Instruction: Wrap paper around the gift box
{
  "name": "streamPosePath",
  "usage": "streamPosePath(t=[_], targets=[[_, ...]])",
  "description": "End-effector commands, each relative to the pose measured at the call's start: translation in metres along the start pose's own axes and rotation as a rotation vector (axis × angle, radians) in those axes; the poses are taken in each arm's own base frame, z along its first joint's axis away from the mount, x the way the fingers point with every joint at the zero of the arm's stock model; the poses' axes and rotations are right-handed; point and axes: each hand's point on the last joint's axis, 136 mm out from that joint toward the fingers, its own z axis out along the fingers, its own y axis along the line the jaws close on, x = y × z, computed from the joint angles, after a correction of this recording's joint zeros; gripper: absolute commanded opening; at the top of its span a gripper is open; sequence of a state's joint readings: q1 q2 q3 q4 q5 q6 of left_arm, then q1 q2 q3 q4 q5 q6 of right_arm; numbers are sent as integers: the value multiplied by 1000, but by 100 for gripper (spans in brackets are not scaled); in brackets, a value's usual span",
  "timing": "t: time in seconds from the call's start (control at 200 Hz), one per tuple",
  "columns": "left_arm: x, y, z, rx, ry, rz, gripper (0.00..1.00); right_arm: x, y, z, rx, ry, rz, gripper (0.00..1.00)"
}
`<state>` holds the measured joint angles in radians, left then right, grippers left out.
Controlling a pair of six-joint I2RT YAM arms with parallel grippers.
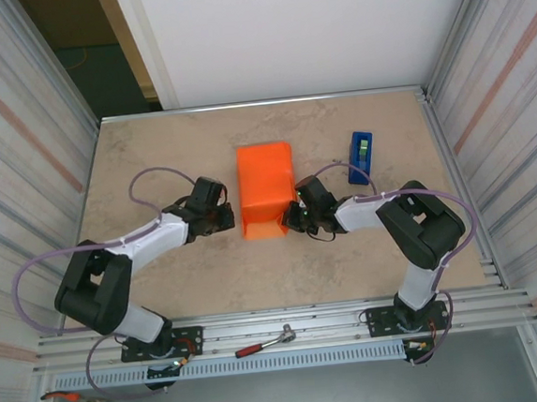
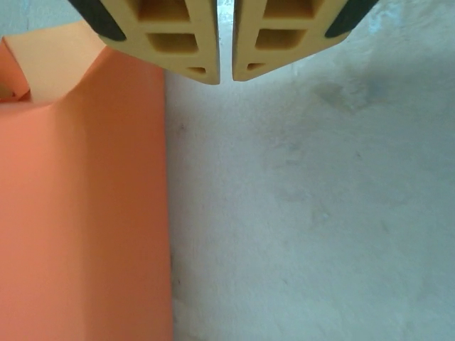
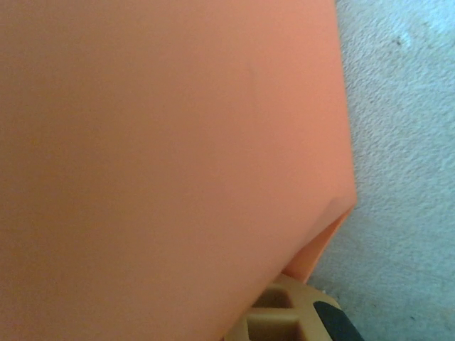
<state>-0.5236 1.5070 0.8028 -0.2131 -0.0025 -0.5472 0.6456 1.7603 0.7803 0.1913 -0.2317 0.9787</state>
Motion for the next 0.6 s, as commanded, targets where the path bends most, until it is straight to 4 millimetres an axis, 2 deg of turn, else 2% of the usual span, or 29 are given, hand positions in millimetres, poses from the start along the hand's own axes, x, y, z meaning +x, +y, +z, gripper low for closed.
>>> streamPosePath(t=[0.0, 0.145, 0.281, 0.386, 0.596], targets=[[19, -4, 12, 36, 76, 6, 13, 11, -27, 5, 73, 30, 0, 0], [26, -10, 27, 40, 112, 33, 13, 12, -28, 4, 73, 30, -2, 0], [32, -32, 36, 103, 121, 92, 13, 11, -26, 5, 70, 31, 0, 0], [27, -54, 28, 186, 64, 129, 13, 12, -27, 5, 73, 34, -1, 0], [18, -66, 17, 267, -21, 132, 15, 14, -29, 6, 84, 39, -1, 0]])
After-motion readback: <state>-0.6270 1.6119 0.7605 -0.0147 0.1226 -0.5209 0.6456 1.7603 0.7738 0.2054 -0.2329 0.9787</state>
